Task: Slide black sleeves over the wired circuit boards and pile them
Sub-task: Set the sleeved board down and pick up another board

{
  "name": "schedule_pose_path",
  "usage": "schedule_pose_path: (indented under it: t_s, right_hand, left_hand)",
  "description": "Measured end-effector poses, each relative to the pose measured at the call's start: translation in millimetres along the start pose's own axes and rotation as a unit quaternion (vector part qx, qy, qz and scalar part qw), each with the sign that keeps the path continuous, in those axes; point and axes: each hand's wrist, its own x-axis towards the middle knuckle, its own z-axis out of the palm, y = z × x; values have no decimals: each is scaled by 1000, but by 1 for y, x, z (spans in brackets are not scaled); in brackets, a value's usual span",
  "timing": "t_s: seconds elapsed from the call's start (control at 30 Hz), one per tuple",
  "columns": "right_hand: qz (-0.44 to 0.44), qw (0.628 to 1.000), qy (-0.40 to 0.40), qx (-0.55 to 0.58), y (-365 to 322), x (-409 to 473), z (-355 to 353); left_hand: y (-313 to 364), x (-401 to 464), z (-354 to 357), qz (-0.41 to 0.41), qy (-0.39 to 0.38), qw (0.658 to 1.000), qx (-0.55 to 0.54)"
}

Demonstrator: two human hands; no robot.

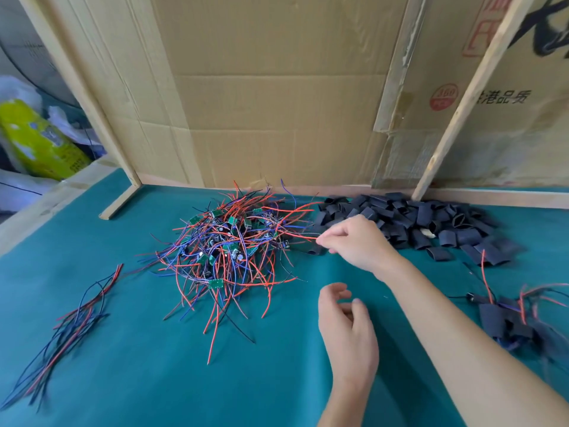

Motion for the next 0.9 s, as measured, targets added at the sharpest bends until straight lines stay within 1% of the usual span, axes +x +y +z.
schedule_pose_path:
  t_s: [0.03,0.07,0.1,0.17,0.27,0.3,0.37,0.43,0.5,0.6,0.63,0.67,0.7,0.73,0.77,0.8,0.83,0.9]
  right_hand:
    - [4,1000,14,16,3,-7,-7]
    - [6,999,30,33,6,-17,-14]
    - [7,998,46,48,7,-27,-21]
    - [10,992,82,91,9,-53,-35]
    - [10,977,116,178,9,-93,-49]
    - [6,972,125,198,10,-107,-50]
    - [1,969,128,212,14,-135,-51]
    - [-7,975,101,199,21,-162,-50]
    - [-20,986,77,145,29,-183,-46]
    - [-58,996,61,42,36,-200,-40]
    - [-59,997,38,13,37,-201,-40]
    - [-47,999,-13,-9,35,-200,-43]
    - [-19,995,-94,-21,32,-196,-50]
    - [15,983,-179,-28,30,-191,-57]
    - [31,972,-230,-39,31,-184,-64]
    - [28,971,-231,-47,35,-174,-69]
    - [21,980,-192,-51,38,-160,-73]
    - [7,998,-53,-41,45,-127,-72]
  left_hand:
    - [19,14,-29,12,-3,1000,3]
    - [19,1,-37,5,41,999,-35]
    - [22,-15,-34,38,49,995,-73]
    - [33,-17,-38,48,58,994,-76]
    - [36,-24,-34,26,37,991,-127]
    - [32,-19,-35,31,37,988,-144]
    - [33,-17,-37,16,25,986,-167]
    - [37,-20,-37,8,13,984,-179]
    - [34,-18,-36,4,20,984,-177]
    - [33,-19,-37,9,27,986,-162]
    - [32,-19,-36,13,21,988,-152]
    - [31,-19,-36,16,17,989,-144]
    - [31,-19,-37,18,18,989,-143]
    - [31,-19,-38,17,22,989,-145]
    - [30,-19,-38,16,23,990,-140]
    - [29,-19,-37,16,25,991,-134]
    - [28,-20,-37,18,24,991,-127]
    - [28,-20,-37,17,24,992,-122]
